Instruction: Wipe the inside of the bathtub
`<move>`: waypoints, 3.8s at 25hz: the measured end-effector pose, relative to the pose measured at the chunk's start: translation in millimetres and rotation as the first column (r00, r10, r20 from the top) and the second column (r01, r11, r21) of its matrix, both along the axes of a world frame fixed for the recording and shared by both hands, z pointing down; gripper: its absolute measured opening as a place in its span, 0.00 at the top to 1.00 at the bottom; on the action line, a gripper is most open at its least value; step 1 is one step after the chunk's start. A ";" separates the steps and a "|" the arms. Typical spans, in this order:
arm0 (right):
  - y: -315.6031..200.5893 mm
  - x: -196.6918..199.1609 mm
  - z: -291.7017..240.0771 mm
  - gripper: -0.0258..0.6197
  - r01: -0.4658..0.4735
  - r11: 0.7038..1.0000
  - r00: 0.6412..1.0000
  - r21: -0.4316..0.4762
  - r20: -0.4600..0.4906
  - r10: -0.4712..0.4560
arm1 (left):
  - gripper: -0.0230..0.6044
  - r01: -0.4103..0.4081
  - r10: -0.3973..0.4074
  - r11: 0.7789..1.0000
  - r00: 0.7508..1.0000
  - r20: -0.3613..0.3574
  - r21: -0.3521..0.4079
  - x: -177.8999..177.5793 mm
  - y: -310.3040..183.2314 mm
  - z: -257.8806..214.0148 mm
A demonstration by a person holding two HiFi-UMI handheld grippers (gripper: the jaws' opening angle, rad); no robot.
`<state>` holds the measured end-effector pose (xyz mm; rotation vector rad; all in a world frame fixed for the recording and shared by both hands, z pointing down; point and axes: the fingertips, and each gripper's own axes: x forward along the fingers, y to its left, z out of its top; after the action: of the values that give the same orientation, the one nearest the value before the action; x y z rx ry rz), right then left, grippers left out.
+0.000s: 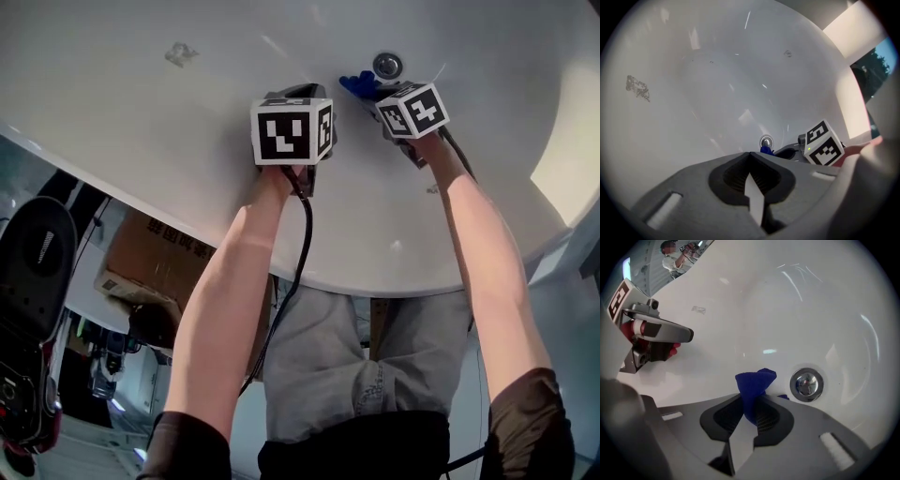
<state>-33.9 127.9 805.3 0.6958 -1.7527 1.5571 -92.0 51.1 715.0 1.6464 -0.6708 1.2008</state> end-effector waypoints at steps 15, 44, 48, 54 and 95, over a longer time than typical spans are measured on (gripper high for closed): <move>74.9 -50.6 -64.6 0.87 0.429 0.902 0.882 0.056 0.188 -0.431 | 0.96 -0.013 0.013 1.000 0.999 0.040 -0.004 -3.4 5.3 -0.9; 151.1 -78.5 -284.0 0.87 0.684 0.719 0.318 0.122 0.837 -0.445 | 0.96 0.019 -0.016 0.998 0.998 0.056 -0.060 4.2 52.0 -15.7; 152.4 -75.5 -294.5 0.87 0.684 0.720 0.281 0.117 0.868 -0.409 | 0.96 0.006 -0.002 0.998 0.998 0.058 -0.063 6.5 53.4 -14.5; 132.9 -69.0 -242.9 0.86 0.617 0.779 0.445 0.108 0.769 -0.459 | 0.96 0.003 0.000 0.998 0.999 0.054 -0.064 11.4 51.2 -10.7; 92.7 56.5 -32.0 0.86 0.737 0.675 0.675 -0.032 0.068 -0.734 | 0.96 0.127 -0.133 0.989 0.988 -0.073 -0.072 74.3 24.5 -9.5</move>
<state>22.7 220.5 773.3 -0.1208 -1.6980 1.0351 -17.7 75.6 705.5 1.5607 -0.6709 1.0496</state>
